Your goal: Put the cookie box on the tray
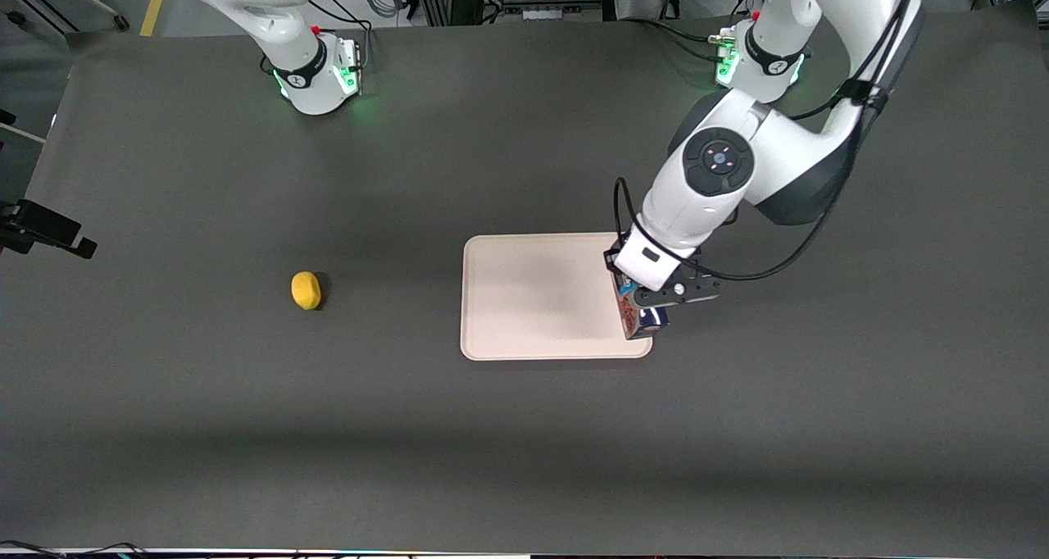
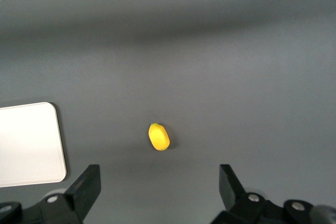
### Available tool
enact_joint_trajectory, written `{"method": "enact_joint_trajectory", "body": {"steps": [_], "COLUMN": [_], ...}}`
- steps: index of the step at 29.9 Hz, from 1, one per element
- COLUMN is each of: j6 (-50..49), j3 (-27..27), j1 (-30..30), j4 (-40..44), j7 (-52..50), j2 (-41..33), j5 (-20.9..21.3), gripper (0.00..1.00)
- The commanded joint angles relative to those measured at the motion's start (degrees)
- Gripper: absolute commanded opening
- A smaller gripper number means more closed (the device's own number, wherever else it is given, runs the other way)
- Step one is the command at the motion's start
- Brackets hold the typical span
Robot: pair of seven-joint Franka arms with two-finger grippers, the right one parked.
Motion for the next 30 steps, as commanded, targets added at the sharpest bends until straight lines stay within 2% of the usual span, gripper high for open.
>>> {"method": "enact_joint_trajectory", "body": {"steps": [1, 8, 11, 13, 30], "j6": [2.88, 3.41, 3.23, 3.41, 3.06], "j3": [2.04, 3.27, 3.54, 4.06, 4.15], "j1": [-0.5, -0.59, -0.59, -0.59, -0.67], "j4": [-5.35, -5.89, -5.8, -5.89, -5.71], "j7": [2.32, 2.07, 1.71, 1.71, 1.71], "j2": [-3.75, -4.37, -4.46, -4.46, -4.46], "j5": [-0.63, -1.06, -5.36, -6.69, -6.95], "gripper": [1.0, 1.0, 1.0, 1.0, 1.0]}}
